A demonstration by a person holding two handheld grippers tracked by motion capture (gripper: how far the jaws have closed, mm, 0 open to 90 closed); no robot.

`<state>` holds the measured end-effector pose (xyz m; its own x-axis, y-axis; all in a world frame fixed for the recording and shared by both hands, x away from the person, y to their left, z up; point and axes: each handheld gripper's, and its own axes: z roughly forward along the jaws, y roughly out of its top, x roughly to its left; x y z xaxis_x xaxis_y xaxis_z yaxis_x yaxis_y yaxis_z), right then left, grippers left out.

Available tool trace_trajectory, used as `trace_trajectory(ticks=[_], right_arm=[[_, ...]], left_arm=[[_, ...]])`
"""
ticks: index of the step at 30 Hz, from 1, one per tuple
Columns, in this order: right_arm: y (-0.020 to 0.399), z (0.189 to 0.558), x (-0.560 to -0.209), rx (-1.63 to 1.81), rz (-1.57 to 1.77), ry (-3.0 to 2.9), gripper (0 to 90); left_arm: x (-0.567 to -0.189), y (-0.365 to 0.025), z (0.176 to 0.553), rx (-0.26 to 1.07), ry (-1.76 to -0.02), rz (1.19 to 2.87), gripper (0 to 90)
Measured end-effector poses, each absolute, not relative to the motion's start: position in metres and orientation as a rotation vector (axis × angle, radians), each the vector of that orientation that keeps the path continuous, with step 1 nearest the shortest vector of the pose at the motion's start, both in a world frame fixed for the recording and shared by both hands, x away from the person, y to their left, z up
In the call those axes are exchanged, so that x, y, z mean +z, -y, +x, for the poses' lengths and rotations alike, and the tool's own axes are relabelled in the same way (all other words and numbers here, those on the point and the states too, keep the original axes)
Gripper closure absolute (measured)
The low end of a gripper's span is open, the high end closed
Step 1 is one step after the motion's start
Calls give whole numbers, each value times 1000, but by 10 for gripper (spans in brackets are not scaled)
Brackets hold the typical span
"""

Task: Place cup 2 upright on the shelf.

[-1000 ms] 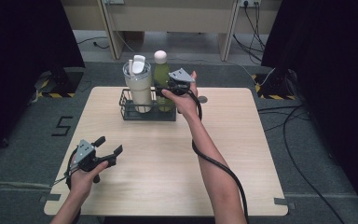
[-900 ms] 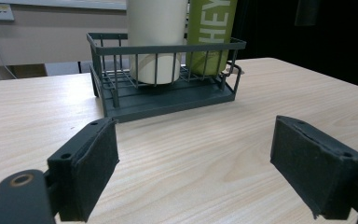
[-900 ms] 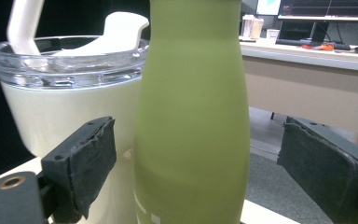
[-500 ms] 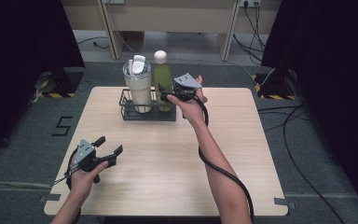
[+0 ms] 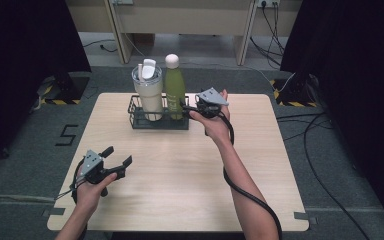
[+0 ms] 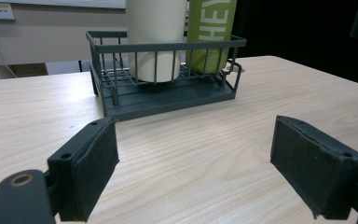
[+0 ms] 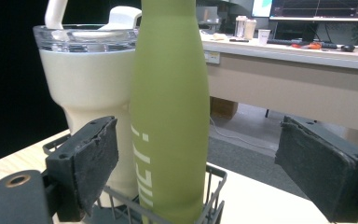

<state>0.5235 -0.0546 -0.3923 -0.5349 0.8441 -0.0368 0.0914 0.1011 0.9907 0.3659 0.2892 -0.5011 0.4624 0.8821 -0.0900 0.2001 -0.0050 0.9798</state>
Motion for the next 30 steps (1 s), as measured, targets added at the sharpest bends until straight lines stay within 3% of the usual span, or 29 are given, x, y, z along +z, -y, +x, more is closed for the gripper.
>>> trace_trajectory(ticks=[30], right_arm=[[116, 457, -411, 1466, 931, -1712, 136]], left_arm=[[-502, -290, 366, 720, -1001, 1511, 142]])
